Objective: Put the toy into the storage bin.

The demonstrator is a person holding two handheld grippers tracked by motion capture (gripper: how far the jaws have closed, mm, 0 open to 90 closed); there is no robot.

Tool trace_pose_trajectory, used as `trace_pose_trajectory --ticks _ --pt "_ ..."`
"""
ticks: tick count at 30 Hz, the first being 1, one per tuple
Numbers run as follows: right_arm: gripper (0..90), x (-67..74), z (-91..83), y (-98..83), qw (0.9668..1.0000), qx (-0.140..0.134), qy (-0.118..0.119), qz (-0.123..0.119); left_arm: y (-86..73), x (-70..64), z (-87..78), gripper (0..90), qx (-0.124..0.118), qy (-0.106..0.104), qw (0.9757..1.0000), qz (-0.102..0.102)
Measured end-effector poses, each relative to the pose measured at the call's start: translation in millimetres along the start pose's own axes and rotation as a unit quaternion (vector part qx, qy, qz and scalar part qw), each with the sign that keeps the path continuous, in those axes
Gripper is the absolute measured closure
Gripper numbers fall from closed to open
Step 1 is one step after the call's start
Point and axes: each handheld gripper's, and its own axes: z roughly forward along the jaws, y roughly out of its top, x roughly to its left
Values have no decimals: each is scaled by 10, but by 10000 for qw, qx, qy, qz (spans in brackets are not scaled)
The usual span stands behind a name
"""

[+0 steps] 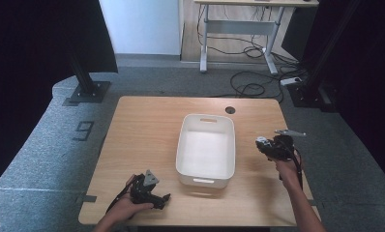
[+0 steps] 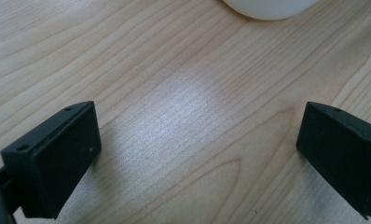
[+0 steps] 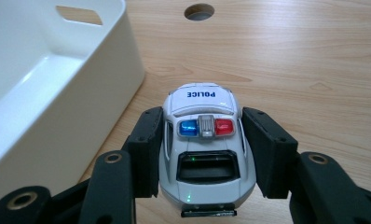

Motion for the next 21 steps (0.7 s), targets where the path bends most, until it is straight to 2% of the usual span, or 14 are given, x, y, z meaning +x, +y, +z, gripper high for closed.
trace_pose_trajectory --ticks 21 --pt "500 212 6 35 9998 -57 103 -134 0 0 0 0 0 -1 10000 0"
